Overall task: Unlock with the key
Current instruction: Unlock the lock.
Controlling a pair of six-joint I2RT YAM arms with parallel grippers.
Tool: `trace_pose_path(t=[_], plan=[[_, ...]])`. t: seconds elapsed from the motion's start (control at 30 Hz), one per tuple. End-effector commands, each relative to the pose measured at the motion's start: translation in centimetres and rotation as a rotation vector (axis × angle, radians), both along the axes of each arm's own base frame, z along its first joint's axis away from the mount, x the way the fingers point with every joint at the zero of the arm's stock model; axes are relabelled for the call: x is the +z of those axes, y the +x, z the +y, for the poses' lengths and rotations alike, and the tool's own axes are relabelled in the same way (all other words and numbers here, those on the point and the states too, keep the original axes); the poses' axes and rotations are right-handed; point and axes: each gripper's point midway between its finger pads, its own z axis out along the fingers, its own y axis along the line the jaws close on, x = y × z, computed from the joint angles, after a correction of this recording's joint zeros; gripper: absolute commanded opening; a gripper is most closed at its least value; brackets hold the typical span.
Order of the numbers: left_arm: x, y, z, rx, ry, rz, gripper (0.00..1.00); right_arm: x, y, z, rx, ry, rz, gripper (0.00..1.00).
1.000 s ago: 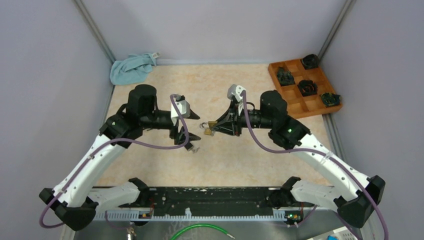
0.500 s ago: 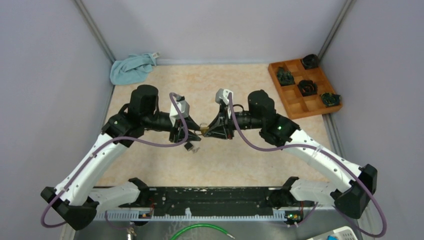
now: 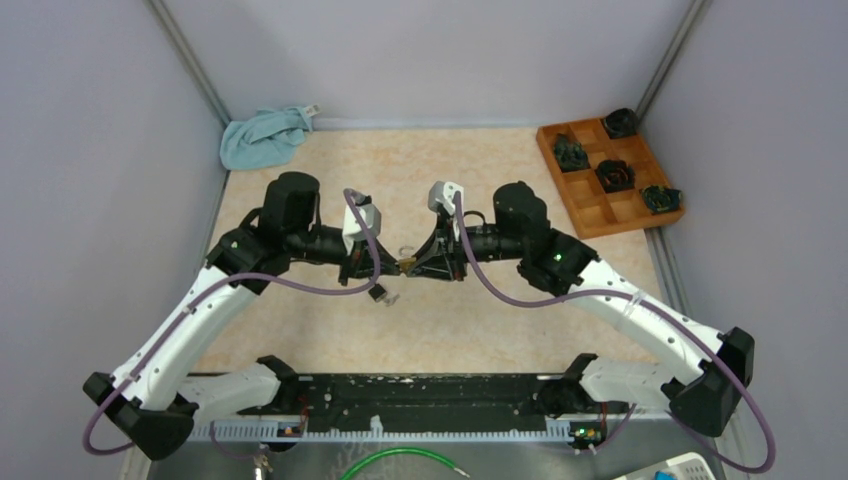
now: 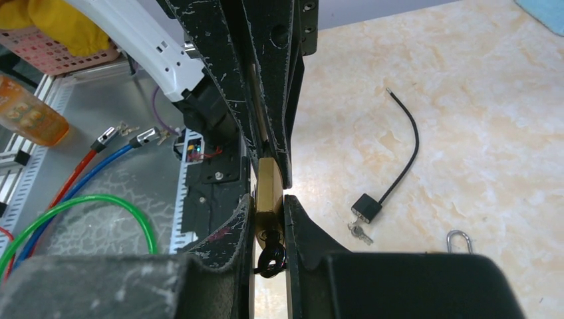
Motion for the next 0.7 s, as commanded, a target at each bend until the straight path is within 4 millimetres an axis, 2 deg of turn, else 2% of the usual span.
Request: trace_pose_path(t=[0.0, 0.1, 0.33, 0.57, 0.6, 0.67], plan=[[-1.0, 0.3, 1.0, 0.032, 0.047, -0.043, 0.00, 4.0, 0.2, -0.6, -0.041, 0.092, -0.109, 0.00], [-1.1, 0.6, 1.4, 0.051, 0.064, -0.074, 0.00, 3.7, 0.8, -1.0, -0.077, 0.078, -0.114, 0.00], [-1.8, 3.6, 3.5, 0.154, 0.199, -0.234, 0.00, 3.9, 1.3, -1.8, -0.096, 0.079, -0.098, 0.00], [-1.4, 5.8, 4.9, 0.229, 0.263, -0.369, 0.00, 4.4, 1.8, -2.0, -0.121, 0.100, -0.085, 0.00], [-1.2, 5.9, 4.8, 0.233, 0.254, -0.386, 0.02, 4.6, 1.8, -2.0, -0.124, 0.110, -0.079, 0.00], [-0.2, 6.2, 4.8, 0.257, 0.215, -0.431, 0.39, 4.8, 1.8, -1.6, -0.120, 0.133, -0.052, 0.00]])
